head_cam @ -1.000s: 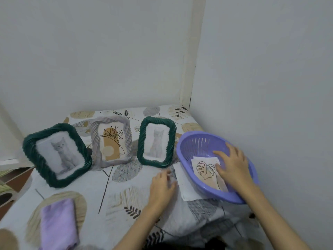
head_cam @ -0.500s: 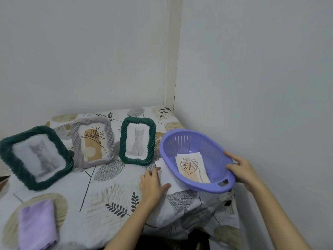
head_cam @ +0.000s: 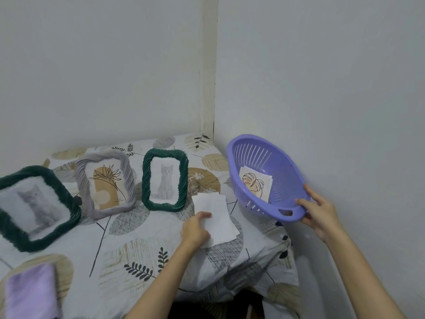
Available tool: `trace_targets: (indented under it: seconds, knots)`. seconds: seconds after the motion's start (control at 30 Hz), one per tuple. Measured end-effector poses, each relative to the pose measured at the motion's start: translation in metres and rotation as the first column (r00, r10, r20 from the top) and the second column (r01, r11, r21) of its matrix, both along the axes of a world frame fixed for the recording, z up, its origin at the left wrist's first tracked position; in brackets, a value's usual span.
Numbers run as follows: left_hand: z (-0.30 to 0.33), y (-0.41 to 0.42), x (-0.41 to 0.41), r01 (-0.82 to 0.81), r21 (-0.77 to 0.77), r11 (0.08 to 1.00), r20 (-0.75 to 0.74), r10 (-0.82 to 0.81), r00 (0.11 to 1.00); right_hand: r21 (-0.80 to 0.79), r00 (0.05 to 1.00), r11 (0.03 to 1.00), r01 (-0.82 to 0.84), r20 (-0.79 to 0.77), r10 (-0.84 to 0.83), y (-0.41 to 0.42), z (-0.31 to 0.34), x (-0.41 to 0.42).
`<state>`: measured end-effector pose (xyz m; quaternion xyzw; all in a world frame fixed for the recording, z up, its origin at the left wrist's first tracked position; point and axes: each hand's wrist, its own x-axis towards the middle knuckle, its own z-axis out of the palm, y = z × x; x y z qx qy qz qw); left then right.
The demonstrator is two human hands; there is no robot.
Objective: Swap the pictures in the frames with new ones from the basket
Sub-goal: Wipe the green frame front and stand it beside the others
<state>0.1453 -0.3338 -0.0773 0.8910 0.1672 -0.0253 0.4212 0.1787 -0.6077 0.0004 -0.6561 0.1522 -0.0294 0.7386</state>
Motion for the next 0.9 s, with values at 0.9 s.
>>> trace_targets:
  seconds: [0.9]
  knots:
    - [0.077, 0.085, -0.074, 0.039, -0.541, 0.840, 0.451, 0.251, 0.856, -0.363, 0.978, 0.908, -0.208, -0.082, 0.191, 0.061, -0.020, -0.029]
